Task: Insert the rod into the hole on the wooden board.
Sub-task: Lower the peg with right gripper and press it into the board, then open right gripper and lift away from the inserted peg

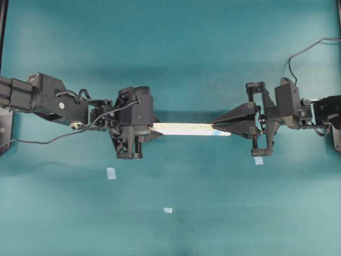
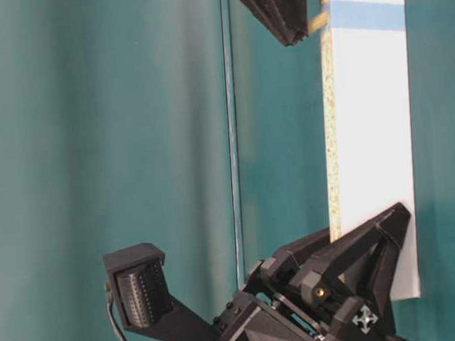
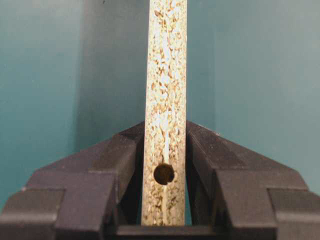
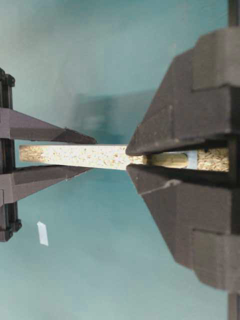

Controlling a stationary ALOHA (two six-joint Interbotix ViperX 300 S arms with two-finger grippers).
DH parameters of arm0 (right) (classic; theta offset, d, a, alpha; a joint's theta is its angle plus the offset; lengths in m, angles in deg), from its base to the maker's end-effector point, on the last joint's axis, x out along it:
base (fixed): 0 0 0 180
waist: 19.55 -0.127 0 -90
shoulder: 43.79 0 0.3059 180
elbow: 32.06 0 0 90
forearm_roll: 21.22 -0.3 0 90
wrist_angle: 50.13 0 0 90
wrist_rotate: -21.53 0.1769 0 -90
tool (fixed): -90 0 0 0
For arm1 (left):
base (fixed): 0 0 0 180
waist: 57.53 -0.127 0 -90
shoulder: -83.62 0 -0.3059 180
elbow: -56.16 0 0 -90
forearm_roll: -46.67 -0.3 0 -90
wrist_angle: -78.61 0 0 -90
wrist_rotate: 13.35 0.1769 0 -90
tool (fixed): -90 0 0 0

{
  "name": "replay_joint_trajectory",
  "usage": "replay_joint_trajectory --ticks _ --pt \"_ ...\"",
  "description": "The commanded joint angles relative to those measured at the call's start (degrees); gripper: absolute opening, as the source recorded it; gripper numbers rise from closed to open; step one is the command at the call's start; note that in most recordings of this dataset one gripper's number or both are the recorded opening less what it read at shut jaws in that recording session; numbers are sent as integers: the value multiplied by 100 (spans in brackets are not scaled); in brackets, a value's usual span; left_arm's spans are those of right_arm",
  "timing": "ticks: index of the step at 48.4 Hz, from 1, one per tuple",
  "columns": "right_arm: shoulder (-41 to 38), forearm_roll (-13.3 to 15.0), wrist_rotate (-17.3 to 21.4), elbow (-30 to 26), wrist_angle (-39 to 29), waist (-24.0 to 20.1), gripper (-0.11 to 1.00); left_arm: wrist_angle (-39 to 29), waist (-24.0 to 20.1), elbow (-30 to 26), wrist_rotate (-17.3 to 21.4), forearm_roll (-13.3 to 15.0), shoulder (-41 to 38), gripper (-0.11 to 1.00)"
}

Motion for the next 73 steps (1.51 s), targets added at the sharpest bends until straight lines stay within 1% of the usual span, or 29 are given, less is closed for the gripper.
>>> replay_joint_trajectory --ticks 1,17,35,46,59,68,73 --pt "149 -18 0 44 18 -18 8 18 -18 -79 -44 9 79 38" --pt "299 -18 0 211 -26 -9 8 -26 -18 -97 -44 9 79 38" --pt "325 -18 0 -35 -659 -97 8 -26 -18 -88 -44 0 79 38" --pt "325 -9 9 -9 -861 -97 8 -26 -18 -97 -44 9 79 38" --pt "562 9 26 -9 -1450 -97 8 -26 -18 -97 -44 9 79 38" --pt "879 105 26 -9 -2101 -97 8 -26 -18 -123 -44 9 79 38" --pt "1055 114 62 -53 -2505 -97 8 -26 -18 -123 -44 9 79 38"
